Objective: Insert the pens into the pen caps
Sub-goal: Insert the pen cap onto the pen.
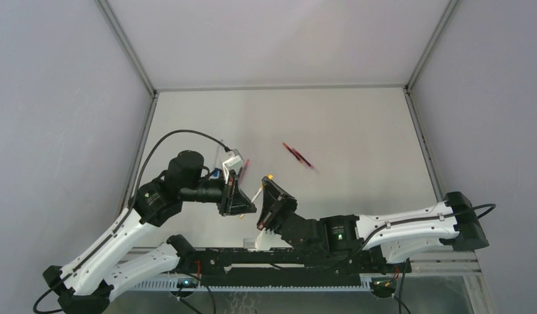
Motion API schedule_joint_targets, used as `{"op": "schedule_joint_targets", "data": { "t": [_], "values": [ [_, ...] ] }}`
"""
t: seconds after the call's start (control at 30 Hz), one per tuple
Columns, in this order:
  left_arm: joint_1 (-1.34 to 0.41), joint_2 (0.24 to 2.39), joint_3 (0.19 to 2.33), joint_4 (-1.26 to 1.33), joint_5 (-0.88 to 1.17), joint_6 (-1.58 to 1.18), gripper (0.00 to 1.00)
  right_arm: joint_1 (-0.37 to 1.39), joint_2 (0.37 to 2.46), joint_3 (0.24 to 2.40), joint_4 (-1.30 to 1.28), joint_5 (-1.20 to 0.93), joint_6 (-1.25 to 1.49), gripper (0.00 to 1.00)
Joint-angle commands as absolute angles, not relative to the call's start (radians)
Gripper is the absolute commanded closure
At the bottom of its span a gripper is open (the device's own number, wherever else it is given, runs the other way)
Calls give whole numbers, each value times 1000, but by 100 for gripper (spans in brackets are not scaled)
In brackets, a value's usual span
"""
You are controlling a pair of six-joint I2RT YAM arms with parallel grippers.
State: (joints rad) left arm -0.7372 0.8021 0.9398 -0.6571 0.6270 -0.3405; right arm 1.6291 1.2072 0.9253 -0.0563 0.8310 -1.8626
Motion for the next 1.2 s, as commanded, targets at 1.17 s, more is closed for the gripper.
{"op": "schedule_joint_targets", "data": {
  "t": [1.17],
  "values": [
    [-725, 811, 900, -255, 510, -334, 100, 1887, 1379, 943, 35, 629, -1710, 100]
  ]
}}
